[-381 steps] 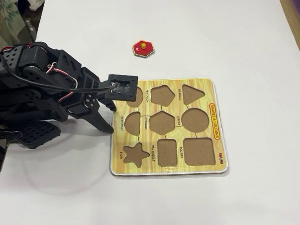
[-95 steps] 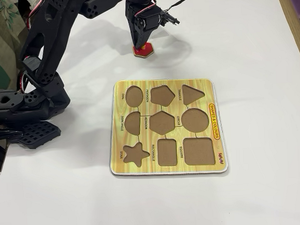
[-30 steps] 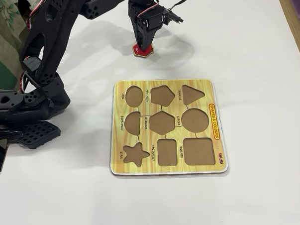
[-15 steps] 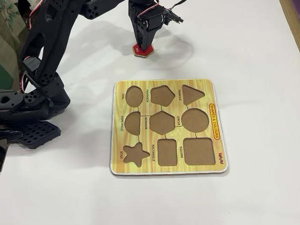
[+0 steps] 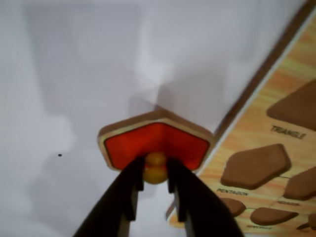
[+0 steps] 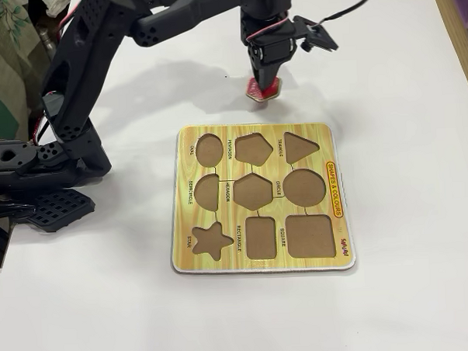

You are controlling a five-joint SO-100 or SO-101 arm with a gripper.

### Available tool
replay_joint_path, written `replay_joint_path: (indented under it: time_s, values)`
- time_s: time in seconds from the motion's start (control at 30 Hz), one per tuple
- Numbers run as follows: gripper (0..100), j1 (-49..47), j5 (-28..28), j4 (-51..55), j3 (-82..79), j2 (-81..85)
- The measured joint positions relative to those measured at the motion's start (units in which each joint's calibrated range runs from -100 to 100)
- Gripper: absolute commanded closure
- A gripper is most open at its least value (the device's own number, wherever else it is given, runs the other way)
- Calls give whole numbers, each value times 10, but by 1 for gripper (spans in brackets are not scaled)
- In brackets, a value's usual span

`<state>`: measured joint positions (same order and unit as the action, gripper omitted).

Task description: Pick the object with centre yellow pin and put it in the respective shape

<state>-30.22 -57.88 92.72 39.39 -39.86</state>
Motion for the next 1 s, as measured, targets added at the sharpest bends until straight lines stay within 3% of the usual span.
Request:
replay_joint_path:
  time_s: [0.27, 0.53, 1.0]
  values:
    - [96, 64, 0, 3, -26, 47]
    - [96, 106, 2, -5, -214, 154]
    - [96, 154, 118, -89, -494, 323]
